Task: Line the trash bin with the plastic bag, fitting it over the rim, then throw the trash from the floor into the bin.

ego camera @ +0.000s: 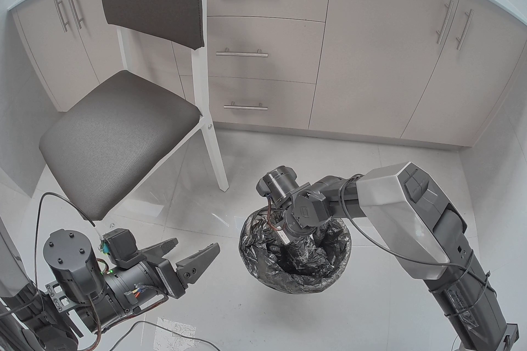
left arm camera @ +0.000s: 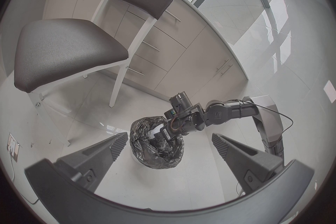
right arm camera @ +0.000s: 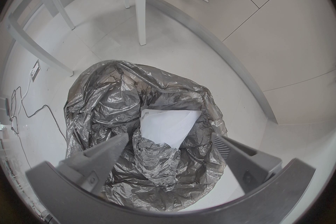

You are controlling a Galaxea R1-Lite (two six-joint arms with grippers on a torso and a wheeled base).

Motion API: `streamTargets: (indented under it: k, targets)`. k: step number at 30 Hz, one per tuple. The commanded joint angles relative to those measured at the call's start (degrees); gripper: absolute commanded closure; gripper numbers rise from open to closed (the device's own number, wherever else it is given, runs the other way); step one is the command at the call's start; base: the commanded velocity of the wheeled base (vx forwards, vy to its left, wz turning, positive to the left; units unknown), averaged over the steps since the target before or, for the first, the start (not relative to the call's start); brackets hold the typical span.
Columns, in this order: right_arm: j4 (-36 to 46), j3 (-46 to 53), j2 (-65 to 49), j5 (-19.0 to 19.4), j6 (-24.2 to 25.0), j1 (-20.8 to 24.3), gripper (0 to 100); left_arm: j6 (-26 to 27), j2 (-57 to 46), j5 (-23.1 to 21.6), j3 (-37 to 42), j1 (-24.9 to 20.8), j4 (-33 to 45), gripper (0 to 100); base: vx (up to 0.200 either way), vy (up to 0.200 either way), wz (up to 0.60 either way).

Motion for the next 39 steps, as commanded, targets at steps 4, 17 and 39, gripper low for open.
streamTargets:
  k: [4, 17, 39]
  targets:
    - [-0.07, 0.01, -0.13, 0.07, -0.04, 0.09, 100, -0.07, -0.03, 0.01, 0.13, -0.04, -0.01, 0, 0.0, 0.0, 0.0]
    - [-1.65, 0.01, 0.92, 0.07, -0.13, 0.0, 100, -0.07, -0.03, -0.07, 0.13, -0.04, -0.01, 0, 0.0, 0.0, 0.0]
    - [-9.48, 0.01, 9.01, 0.6, -0.13, -2.46, 100, -0.42, 0.24, 0.1, -0.13, 0.05, -0.01, 0, 0.0, 0.0, 0.0]
